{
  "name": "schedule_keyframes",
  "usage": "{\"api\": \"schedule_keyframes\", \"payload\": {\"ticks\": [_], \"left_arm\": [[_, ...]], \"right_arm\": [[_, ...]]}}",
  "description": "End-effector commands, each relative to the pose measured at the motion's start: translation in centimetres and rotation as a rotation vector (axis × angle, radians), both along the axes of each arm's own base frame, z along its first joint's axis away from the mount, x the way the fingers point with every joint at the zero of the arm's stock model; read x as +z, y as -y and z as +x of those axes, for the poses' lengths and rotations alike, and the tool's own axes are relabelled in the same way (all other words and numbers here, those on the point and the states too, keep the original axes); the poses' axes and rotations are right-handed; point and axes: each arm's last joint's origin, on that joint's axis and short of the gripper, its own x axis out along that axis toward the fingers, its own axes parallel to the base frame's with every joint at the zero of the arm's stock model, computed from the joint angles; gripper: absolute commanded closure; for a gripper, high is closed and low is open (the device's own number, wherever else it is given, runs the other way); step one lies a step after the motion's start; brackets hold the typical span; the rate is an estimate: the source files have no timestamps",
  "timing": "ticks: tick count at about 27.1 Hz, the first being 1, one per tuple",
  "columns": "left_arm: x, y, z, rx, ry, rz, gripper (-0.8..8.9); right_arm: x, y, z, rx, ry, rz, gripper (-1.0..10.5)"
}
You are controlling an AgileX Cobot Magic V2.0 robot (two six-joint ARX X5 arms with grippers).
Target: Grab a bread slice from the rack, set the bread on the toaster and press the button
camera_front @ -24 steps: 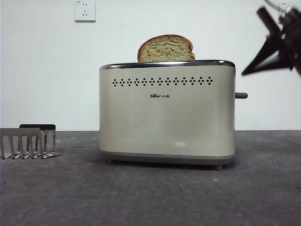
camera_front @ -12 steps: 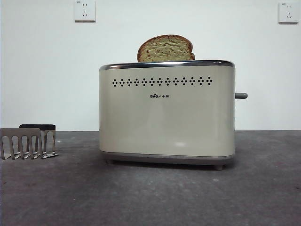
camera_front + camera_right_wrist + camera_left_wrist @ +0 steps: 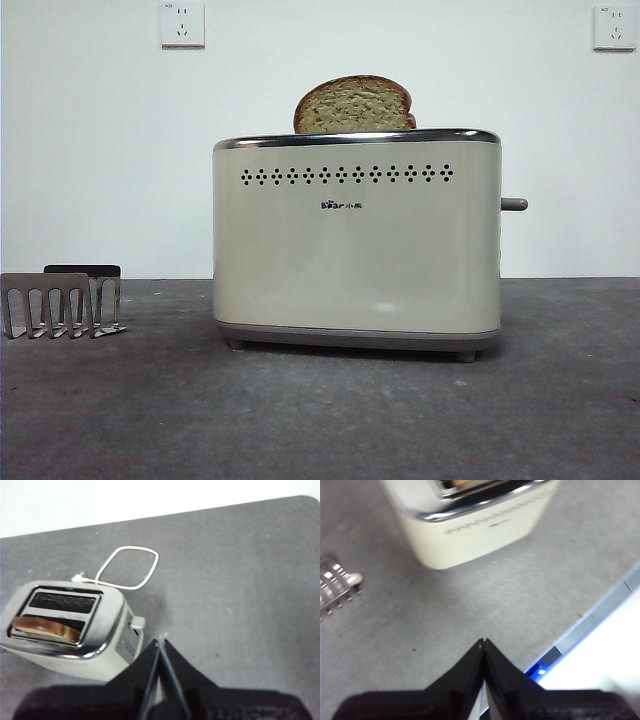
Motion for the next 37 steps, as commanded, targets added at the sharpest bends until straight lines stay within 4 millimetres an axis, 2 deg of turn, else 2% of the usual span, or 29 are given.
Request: {"api": "schedule_keyframes", "payload": {"ticks": [1,5,8,10,12,15,18,21,24,28,37], "left_arm": [[-1.5,-0.8,0.3,-0.008,0.089,-0.004,8.17],[-5.2,-2.8,1.3,0.131,0.355,-0.140,8.17],[-8.9,-4.7,1.4,0.255,0.601,-0.237,8.17],[-11.8,-6.1,0.7,0.338,0.717,-0.272,8.17],[-14.8,-7.3,-0.1,0.407,0.782,-0.264,8.17],[-20.6,-9.0,-1.7,0.536,0.778,-0.203,8.17],[-23.8,-9.8,-2.5,0.608,0.785,-0.174,8.17],[-25.2,-9.9,-2.9,0.623,0.796,-0.169,8.16],[-26.1,-9.9,-3.4,0.627,0.725,-0.150,8.16],[-26.0,-9.9,-3.6,0.641,0.748,-0.145,8.17],[-26.2,-9.8,-3.5,0.649,0.713,-0.168,8.17]], "right_arm": [[-0.3,0.0,0.4,0.002,-0.033,-0.011,9.5],[-0.6,0.0,1.5,0.002,-0.075,-0.011,9.5],[-1.0,0.0,2.7,-0.002,-0.107,-0.013,9.5],[-1.3,0.0,3.7,-0.008,-0.135,-0.018,9.5],[-1.7,0.0,4.8,-0.006,-0.165,-0.017,9.5],[-2.7,0.0,7.3,-0.007,-0.234,-0.017,9.5],[-4.0,0.0,10.0,-0.006,-0.308,-0.018,9.5],[-5.2,0.0,12.3,-0.005,-0.358,-0.017,9.5],[-6.3,0.0,14.5,-0.005,-0.386,-0.018,9.5],[-7.4,0.0,16.7,-0.005,-0.395,-0.018,9.5],[-7.1,0.0,18.4,-0.006,-0.276,-0.017,9.5]]}}
